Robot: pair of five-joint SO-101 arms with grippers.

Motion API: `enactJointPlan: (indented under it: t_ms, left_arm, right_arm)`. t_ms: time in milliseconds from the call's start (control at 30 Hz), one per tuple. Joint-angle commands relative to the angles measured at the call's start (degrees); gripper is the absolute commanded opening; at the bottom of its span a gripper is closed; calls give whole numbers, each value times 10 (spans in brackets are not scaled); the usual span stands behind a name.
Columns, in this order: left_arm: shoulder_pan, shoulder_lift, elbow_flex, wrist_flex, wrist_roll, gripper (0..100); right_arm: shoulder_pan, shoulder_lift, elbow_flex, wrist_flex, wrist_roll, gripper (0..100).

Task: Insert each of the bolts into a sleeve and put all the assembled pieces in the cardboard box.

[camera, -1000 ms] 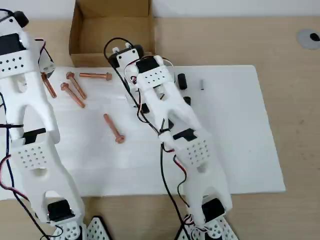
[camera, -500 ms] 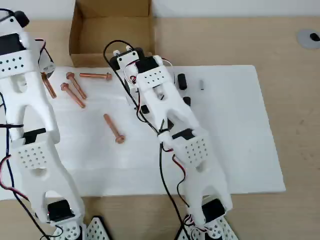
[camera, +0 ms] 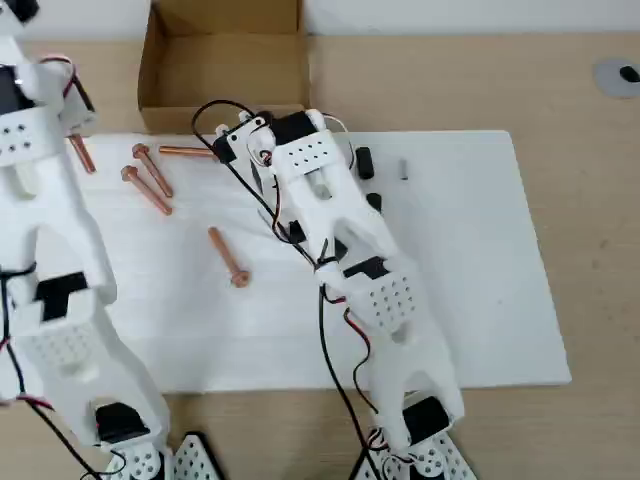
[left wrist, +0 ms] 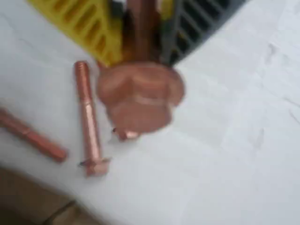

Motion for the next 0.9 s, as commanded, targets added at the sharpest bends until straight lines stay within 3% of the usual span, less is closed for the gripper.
enactJointPlan:
  t_ms: [0, 200, 400, 600, 733, 867]
  left_arm:
    - [17, -129, -16, 2, -4, 10]
    - [16, -277, 3, 3, -5, 9]
    - [17, -426, 148, 2, 4, 9]
    - [45, -597, 288, -7, 130, 9]
    - [83, -685, 406, -69, 165, 9]
    - [132, -745, 573, -185, 178, 10]
  right_arm:
    - [11, -84, -81, 27, 6, 10]
    - [19, -182, -109, 28, 7, 10]
    - [14, -292, -76, 28, 7, 10]
    - [-57, -535, -65, 28, 7, 10]
    - [-116, -673, -22, 27, 7, 10]
    - [-118, -773, 108, 26, 8, 10]
